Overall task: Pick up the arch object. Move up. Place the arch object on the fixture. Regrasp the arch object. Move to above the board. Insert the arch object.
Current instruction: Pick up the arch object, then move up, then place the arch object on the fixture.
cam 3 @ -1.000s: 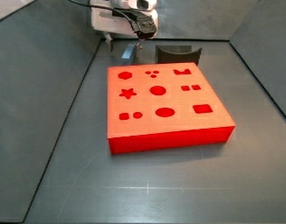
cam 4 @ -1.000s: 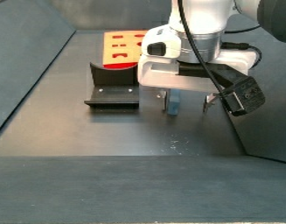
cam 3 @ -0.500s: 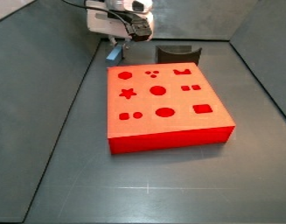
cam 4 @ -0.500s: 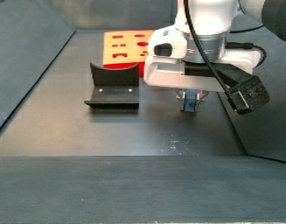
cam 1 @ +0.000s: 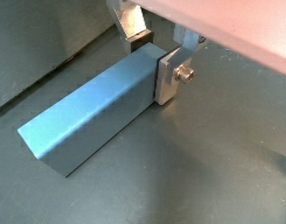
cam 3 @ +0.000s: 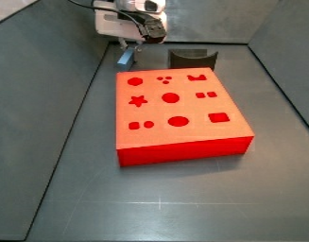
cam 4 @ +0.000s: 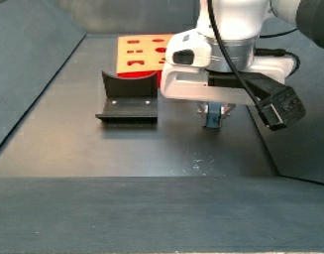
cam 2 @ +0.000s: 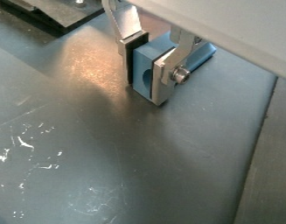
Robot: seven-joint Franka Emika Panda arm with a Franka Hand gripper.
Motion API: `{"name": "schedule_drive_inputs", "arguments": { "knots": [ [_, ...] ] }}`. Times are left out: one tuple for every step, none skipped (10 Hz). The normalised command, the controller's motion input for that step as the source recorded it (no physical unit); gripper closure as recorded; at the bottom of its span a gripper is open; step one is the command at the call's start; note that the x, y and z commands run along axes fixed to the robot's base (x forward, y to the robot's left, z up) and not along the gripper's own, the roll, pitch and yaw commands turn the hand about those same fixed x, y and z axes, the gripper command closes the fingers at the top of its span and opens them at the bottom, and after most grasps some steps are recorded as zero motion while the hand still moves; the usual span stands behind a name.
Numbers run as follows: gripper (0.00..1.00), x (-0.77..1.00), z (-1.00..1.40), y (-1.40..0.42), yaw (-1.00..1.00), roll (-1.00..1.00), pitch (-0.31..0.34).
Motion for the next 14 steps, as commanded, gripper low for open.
{"name": "schedule_drive_inputs", "arguments": {
  "knots": [
    [1.0, 0.0, 0.0, 0.0, 0.0, 0.0, 0.0],
    [1.0, 0.0, 0.0, 0.0, 0.0, 0.0, 0.0],
    [1.0, 0.0, 0.0, 0.0, 0.0, 0.0, 0.0],
    [1.0, 0.0, 0.0, 0.0, 0.0, 0.0, 0.0],
    [1.0, 0.0, 0.0, 0.0, 0.0, 0.0, 0.0],
    [1.0, 0.0, 0.83, 0.0, 0.0, 0.0, 0.0],
    [1.0, -0.03, 0.78, -0.03, 0.02, -0.01, 0.03],
    [1.0, -0.04, 0.69, -0.03, 0.03, -0.03, 0.045],
    [1.0, -0.01, 0.53, -0.02, 0.03, -0.05, 0.058],
    [1.0, -0.01, 0.44, -0.02, 0.03, -0.06, 0.059],
    [1.0, -0.01, 0.26, -0.01, 0.02, -0.09, 0.043],
    [1.0, 0.0, 1.0, 0.0, 0.0, 0.0, 0.0],
    [1.0, 0.0, 1.0, 0.0, 0.0, -0.01, -0.013],
    [1.0, -0.01, 1.0, 0.0, 0.0, -0.02, 0.002]
  ]
}}
